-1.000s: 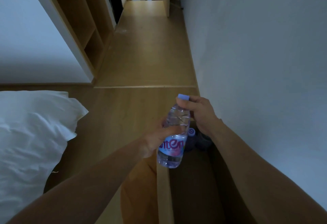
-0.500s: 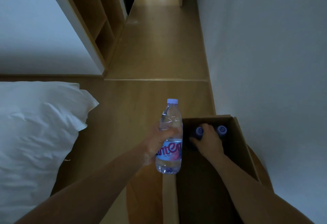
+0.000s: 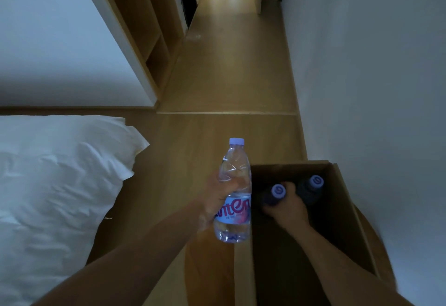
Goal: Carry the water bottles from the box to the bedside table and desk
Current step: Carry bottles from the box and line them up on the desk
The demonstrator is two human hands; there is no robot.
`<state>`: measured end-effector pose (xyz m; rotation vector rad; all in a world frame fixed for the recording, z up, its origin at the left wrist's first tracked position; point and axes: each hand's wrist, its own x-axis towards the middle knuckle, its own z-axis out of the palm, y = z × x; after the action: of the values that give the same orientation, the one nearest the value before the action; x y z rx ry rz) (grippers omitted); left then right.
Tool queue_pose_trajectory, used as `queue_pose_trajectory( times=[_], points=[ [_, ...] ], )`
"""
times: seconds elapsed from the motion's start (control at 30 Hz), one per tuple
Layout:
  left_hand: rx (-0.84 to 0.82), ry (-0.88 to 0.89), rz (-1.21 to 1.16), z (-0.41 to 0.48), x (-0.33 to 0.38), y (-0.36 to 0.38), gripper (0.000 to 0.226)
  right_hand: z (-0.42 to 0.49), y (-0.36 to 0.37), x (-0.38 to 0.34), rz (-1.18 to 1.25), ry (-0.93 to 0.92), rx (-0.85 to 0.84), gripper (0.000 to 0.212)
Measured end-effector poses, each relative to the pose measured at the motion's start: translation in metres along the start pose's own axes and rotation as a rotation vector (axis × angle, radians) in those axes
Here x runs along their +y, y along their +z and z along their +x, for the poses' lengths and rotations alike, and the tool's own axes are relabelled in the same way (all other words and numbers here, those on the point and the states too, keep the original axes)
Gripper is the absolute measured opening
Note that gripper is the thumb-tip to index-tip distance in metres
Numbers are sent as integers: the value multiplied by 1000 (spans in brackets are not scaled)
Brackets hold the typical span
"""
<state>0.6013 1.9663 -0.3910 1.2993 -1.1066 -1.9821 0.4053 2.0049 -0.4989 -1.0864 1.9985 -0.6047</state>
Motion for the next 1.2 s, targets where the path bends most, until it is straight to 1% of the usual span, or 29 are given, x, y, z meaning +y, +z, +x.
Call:
queue_pose_trajectory(
  times=[0.07,0.13,0.2,0.27,0.33,0.43,0.53,0.6,0.67,0.7,0.73,0.83,0.87,0.93,0.97,1.03,1.17,1.2],
  points=[
    [-12,9,-12,-5,7,0,43,-9,-11,-4,89,6,28,74],
    [-7,-2,-32,-11,15,1,42,-18,-25,-12,161,-18,40,71],
    [-9,-18,2,-17,26,1,30,-31,-41,-26,309,-46,46,55],
    [-26,-11,20,-24,37,2,22,-48,-58,-43,526,-64,49,40],
    [-6,30,32,-30,46,5,18,-68,-72,-58,671,-103,82,37],
    [-29,86,110,-39,57,8,18,-103,-90,-82,808,-171,152,22],
    [-146,126,169,-54,72,16,17,-141,-102,-104,932,-213,234,35],
    [-194,157,194,-65,82,24,14,-166,-111,-115,974,-235,300,37],
    [-247,185,233,-80,90,35,22,-193,-123,-122,998,-179,357,29],
    [-279,189,255,-88,93,42,28,-208,-130,-124,1004,-152,361,23],
    [-306,198,267,-95,94,49,28,-222,-136,-126,1022,-136,359,23],
    [-366,210,279,-120,93,73,16,-264,-150,-121,1071,-162,373,35],
    [-387,206,298,-128,91,82,18,-279,-154,-119,1106,-172,387,36],
    [-440,210,347,-143,85,98,33,-306,-160,-109,1117,-151,423,28],
    [-465,215,380,-152,81,107,37,-320,-162,-103,1103,-131,452,26],
    [-504,232,421,-169,70,125,37,-347,-167,-88,1088,-79,522,25],
    [-613,255,480,-206,46,162,27,-406,-165,-54,1083,-35,678,24],
    [-651,255,493,-215,40,171,28,-421,-164,-48,1079,-23,723,25]
  ],
)
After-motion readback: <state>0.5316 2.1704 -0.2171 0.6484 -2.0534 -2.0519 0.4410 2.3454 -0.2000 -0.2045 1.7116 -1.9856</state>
